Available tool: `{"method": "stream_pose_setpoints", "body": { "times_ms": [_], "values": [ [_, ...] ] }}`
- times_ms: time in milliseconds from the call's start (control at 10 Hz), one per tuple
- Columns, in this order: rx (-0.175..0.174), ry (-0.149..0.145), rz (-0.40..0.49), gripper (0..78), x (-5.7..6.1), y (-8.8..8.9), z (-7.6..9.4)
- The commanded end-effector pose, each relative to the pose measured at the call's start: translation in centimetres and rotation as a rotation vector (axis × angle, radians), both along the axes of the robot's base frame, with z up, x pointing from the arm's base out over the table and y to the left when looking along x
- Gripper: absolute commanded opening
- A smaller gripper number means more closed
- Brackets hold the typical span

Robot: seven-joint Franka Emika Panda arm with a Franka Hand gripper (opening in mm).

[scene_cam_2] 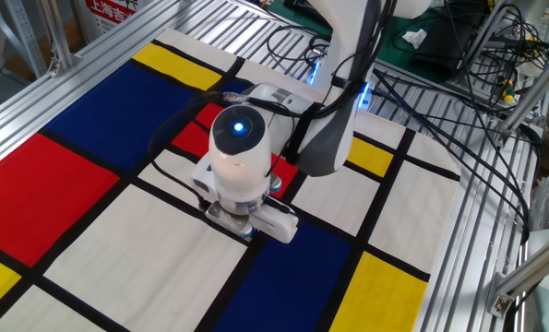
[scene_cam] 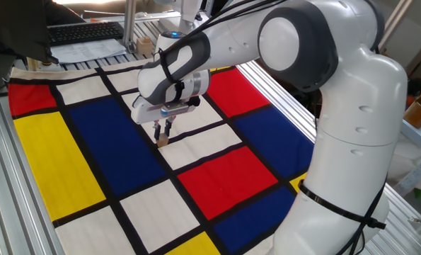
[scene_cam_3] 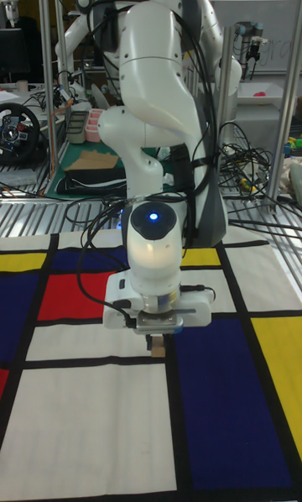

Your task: Pick up the small block on the left and move it to the right

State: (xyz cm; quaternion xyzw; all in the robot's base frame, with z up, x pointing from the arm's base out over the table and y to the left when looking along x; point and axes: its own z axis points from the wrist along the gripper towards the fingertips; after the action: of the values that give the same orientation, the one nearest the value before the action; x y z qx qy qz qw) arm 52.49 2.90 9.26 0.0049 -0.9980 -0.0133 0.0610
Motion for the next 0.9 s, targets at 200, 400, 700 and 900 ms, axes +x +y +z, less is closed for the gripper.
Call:
{"method": "stream_pose_setpoints", "body": {
  "times_ms": [200,400,700,900],
  "values": [
    [0.01,-0.011,0.016,1.1,0.66,0.15,-0.31],
    [0.007,-0.006,0.017,1.1,0.66,0.15,-0.31],
    [0.002,-0.005,0.007,1.1,0.66,0.15,-0.36],
    [0.002,-0.008,0.008,1.1,0.72,0.15,-0.66]
  ]
}}
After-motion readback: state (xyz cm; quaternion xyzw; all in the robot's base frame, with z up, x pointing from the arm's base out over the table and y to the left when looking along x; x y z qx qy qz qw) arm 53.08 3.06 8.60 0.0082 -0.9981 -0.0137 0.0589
